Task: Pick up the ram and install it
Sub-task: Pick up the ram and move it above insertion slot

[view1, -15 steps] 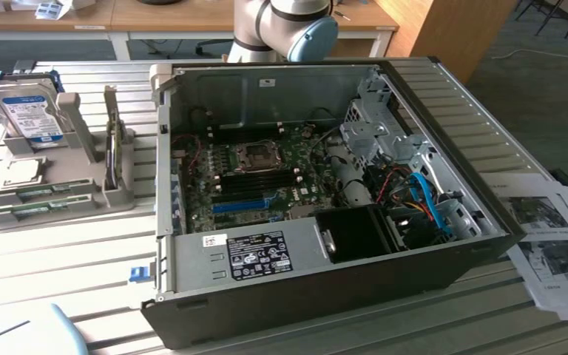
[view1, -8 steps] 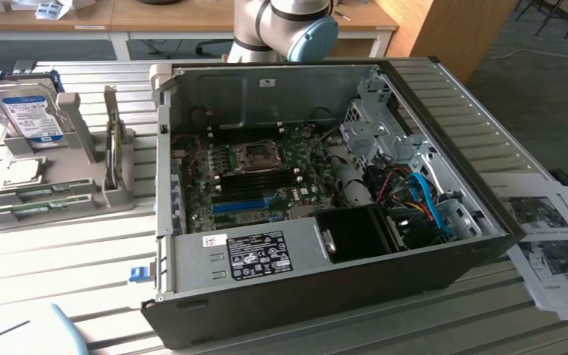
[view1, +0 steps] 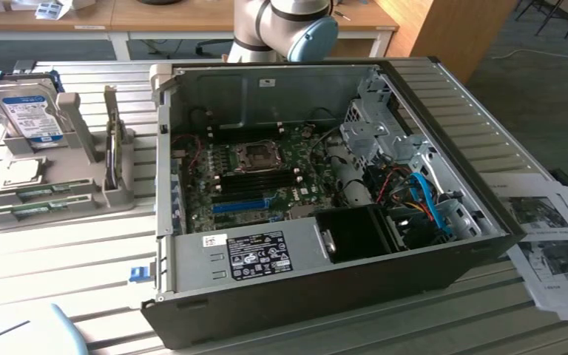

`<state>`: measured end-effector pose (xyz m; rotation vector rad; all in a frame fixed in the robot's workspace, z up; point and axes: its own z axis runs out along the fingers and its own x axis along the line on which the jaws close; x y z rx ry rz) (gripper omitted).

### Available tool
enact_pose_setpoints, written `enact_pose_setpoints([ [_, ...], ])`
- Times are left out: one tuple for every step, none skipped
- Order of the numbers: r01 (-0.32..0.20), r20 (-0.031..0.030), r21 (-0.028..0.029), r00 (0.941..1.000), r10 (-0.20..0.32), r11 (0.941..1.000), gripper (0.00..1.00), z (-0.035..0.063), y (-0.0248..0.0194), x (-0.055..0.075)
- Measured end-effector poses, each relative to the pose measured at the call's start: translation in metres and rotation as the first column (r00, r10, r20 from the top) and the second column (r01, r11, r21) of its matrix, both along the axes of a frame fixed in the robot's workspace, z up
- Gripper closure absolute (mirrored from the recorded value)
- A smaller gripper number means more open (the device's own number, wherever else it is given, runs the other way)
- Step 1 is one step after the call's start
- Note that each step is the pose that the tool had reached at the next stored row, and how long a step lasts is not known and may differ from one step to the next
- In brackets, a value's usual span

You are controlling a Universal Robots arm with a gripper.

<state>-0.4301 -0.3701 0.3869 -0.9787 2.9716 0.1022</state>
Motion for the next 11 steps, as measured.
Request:
enact_pose_setpoints([
  [-0.008,-0.0001,0.0006,1.0,0.008,1.0,0.91,0.0,0.0,0.0],
  [-0.015,-0.0001,0.0012,0.9999,0.015,0.9999,0.91,0.0,0.0,0.0],
  [-0.023,-0.0001,0.0019,0.9997,0.023,0.9997,0.91,0.0001,0.0,0.0],
  [-0.03,-0.0001,0.0026,0.9995,0.03,0.9995,0.91,0.0,0.0,0.0],
  [-0.038,-0.0001,0.0033,0.9993,0.038,0.9993,0.91,0.0,0.0,0.0],
  [-0.046,0.0,0.0041,0.9989,0.046,0.9989,0.91,0.0,0.0,0.0],
  [-0.054,0.0,0.0048,0.9986,0.054,0.9986,0.91,0.0,0.0,0.0],
  [-0.061,0.0,0.0055,0.9981,0.061,0.9981,0.91,0.0,0.0,0.0],
  [-0.069,0.0001,0.0062,0.9976,0.069,0.9976,0.91,0.0,0.0,0.0],
  [-0.076,0.0002,0.007,0.9971,0.076,0.9971,0.91,0.0,0.0,0.0],
  [-0.083,0.0003,0.0078,0.9965,0.083,0.9965,0.91,0.0,0.0,0.0],
])
